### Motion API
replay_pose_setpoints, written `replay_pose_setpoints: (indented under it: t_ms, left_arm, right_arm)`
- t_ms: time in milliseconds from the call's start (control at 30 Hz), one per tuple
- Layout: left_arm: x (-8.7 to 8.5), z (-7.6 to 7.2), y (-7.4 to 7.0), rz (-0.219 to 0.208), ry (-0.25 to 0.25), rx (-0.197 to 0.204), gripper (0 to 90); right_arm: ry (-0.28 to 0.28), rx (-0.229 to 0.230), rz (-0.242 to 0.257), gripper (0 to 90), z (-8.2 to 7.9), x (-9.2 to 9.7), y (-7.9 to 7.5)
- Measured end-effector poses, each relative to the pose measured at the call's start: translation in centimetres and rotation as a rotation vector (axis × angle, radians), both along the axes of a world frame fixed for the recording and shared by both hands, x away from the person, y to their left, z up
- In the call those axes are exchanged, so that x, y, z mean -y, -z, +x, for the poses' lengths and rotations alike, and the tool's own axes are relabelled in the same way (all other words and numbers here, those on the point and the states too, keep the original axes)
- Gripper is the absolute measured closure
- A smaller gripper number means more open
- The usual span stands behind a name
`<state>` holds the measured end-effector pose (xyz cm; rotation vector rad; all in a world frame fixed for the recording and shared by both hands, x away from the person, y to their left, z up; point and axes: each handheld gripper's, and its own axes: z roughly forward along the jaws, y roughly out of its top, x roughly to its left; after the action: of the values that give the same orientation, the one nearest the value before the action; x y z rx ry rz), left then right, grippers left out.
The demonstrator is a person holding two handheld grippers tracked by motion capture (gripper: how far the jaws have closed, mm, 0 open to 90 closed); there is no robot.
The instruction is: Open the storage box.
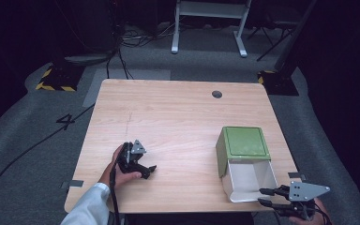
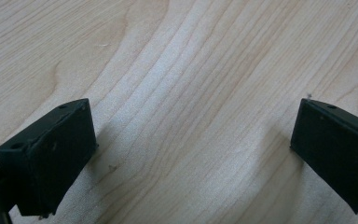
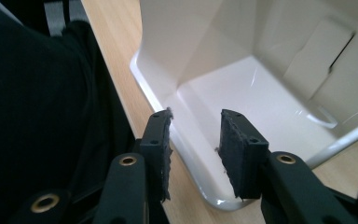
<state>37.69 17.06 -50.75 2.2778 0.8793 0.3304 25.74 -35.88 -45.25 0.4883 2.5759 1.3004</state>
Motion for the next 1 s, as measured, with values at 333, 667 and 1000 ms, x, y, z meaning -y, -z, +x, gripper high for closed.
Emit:
replay_pose_setpoints:
  t_ms: [333,667,1000]
  left_arm:
    - [0.0,0.0,0.0,0.000,0.000,0.000,0.2]
    - [0.0,0.0,0.0,0.000,0.000,0.000,0.2]
    - [0.0,0.0,0.0,0.000,0.000,0.000,0.2]
  right_arm:
    - [0.022,0.066,0.022,55.6,-0.7,0.1,-1.8]
    - [0.105,0.147,0.065,46.9,-0.4,1.5,-4.6]
    - [0.233,0.158,0.036,35.4,2.0,3.0,-4.4]
